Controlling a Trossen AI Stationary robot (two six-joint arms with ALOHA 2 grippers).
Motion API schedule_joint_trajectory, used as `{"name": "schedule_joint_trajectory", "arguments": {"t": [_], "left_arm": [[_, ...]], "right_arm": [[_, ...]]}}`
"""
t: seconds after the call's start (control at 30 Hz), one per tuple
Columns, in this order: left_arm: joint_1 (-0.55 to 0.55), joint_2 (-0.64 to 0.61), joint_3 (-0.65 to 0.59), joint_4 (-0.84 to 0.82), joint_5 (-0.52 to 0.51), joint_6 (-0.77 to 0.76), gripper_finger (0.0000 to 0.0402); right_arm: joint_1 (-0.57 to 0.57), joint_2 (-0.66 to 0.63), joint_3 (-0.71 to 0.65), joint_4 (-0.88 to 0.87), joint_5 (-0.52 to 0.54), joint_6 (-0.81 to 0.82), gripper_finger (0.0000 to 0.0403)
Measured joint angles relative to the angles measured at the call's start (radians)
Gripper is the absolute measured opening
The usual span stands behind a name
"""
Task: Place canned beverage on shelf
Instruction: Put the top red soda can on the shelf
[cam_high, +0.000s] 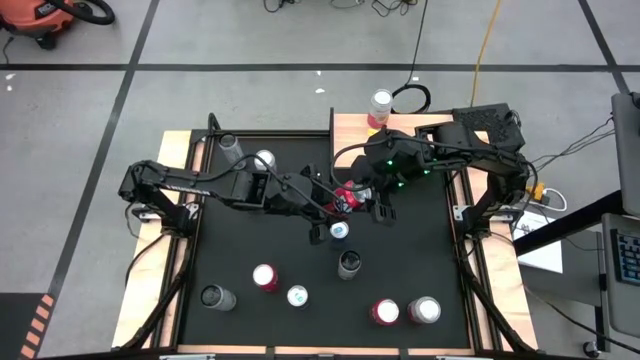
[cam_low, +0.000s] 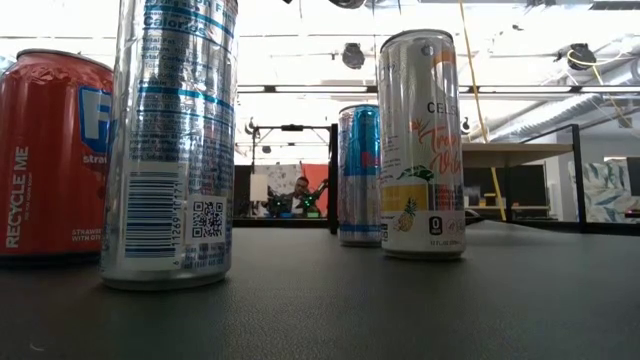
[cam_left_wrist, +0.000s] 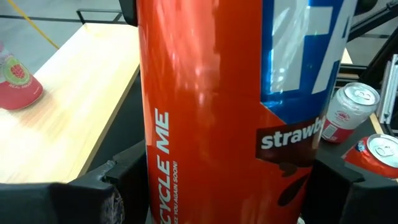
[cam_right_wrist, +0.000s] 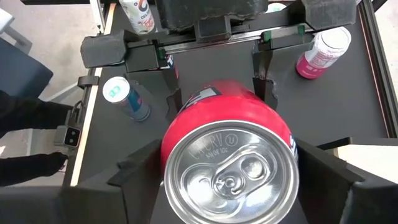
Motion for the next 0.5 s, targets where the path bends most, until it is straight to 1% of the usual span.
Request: {"name": "schedule_joint_trajectory", "arguments": {"t": [0.1, 0.23, 0.27, 0.43, 0.5], "left_arm": [[-0.001, 0.000, 0.000, 0.003, -0.015, 0.001, 0.0323], [-0.007, 0.000, 0.000, 0.013, -0.046, -0.001, 0.0382], [-0.009, 0.000, 0.000, 0.013, -0.047, -0.005, 0.0390], [-0.013, 0.000, 0.000, 0.009, -0.041, -0.078, 0.0387], [-0.019, 0.000, 0.000, 0.004, -0.042, -0.081, 0.0386]], "right_arm": [[0.000, 0.000, 0.000, -0.004, 0.001, -0.008, 0.0278], [0.000, 0.001, 0.000, -0.017, 0.002, -0.003, 0.0278], [0.000, 0.001, 0.000, -0.020, 0.002, -0.003, 0.0277], [-0.004, -0.002, 0.000, -0.037, -0.004, -0.003, 0.0277], [-0.010, -0.006, 0.000, -0.057, -0.005, -0.003, 0.0277]]}}
